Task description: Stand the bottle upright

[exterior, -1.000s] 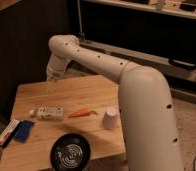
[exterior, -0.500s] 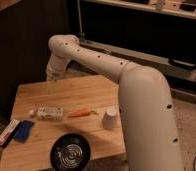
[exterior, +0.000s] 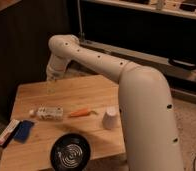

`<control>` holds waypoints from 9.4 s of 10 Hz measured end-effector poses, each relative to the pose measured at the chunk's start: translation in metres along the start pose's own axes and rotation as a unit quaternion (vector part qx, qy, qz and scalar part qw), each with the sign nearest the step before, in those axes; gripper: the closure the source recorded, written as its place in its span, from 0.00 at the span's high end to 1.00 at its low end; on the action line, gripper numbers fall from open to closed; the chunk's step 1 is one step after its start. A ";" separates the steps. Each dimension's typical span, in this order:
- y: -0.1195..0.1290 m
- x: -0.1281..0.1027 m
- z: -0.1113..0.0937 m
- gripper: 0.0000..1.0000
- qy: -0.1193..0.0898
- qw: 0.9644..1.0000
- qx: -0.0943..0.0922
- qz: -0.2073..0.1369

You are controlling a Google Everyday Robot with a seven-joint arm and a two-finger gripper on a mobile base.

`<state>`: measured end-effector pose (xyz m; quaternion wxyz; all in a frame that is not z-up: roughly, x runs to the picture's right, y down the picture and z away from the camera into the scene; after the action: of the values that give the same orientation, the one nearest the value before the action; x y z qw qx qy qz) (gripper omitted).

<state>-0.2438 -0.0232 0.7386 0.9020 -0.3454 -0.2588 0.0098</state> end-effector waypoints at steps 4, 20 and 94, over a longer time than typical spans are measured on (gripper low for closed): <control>0.000 0.000 0.000 0.55 0.000 1.000 0.000 0.000; 0.046 0.028 0.035 0.55 0.066 0.991 0.102 0.062; 0.004 -0.033 0.139 0.00 -0.139 0.989 0.038 0.042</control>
<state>-0.3378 0.0596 0.8082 0.8688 -0.3166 -0.3659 0.1055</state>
